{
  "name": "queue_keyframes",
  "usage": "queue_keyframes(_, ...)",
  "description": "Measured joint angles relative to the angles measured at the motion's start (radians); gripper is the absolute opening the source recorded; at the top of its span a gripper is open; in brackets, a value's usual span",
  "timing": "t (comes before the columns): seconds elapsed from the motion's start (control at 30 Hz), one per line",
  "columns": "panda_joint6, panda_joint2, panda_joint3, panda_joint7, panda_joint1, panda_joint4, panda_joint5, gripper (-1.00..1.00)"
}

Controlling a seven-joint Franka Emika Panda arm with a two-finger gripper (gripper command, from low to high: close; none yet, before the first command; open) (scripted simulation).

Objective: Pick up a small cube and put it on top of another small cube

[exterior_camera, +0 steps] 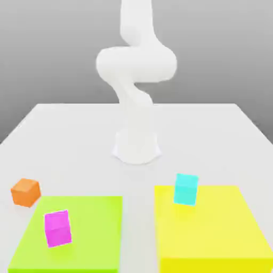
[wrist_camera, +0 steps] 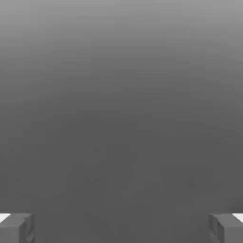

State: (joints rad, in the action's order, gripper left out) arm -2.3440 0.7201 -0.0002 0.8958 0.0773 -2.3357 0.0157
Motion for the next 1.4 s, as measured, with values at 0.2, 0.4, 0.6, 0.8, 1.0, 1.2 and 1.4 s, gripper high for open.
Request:
queue_keyframes(0.2, -0.107, -0.196, -0.013, 0.233, 0.183, -0.087, 0.037, 0.0)
queue_keyframes(0.4, -0.212, -0.386, -0.051, 0.455, 0.343, -0.172, 0.066, 0.0)
queue_keyframes(0.6, -0.317, -0.575, -0.125, 0.657, 0.468, -0.257, 0.068, 0.0)
queue_keyframes(0.8, -0.423, -0.766, -0.192, 0.791, 0.603, -0.342, -0.026, 0.0)
queue_keyframes(1.0, -0.581, -0.978, -0.123, 0.742, 0.669, -0.334, -0.164, 0.0)
queue_keyframes(1.2, -0.63, -1.036, -0.092, 0.728, 0.695, -0.324, -0.183, -1.0)
queue_keyframes(1.4, -0.557, -0.946, -0.125, 0.762, 0.673, -0.341, -0.139, -1.0)
